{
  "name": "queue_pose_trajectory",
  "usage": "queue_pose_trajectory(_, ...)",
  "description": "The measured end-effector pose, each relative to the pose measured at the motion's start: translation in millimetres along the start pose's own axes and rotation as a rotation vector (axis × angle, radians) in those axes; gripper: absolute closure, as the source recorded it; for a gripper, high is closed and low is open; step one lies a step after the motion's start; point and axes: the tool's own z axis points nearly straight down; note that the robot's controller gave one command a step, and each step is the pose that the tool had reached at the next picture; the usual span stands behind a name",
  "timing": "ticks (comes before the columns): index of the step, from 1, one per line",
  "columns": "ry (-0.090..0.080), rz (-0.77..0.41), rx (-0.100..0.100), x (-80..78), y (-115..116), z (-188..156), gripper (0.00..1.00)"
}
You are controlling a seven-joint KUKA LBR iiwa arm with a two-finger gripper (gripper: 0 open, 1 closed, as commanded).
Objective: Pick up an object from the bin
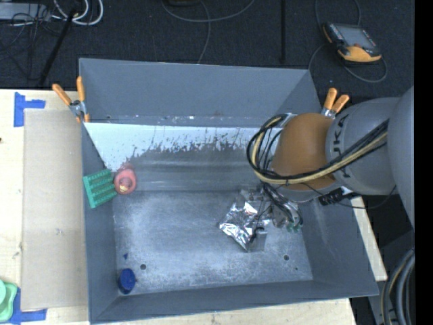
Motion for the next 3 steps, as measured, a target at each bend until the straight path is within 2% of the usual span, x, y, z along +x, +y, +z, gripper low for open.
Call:
queue_pose_trajectory(1,-0.006,0.004,0.004,-1.3,-4.9,-4.0,1.0)
queue_pose_trajectory(2,-0.013,0.032,0.003,0.5,-5.9,-123.5,1.0)
queue_pose_trajectory(3,-0.014,0.124,0.003,43.1,-1.7,-267.9,1.0)
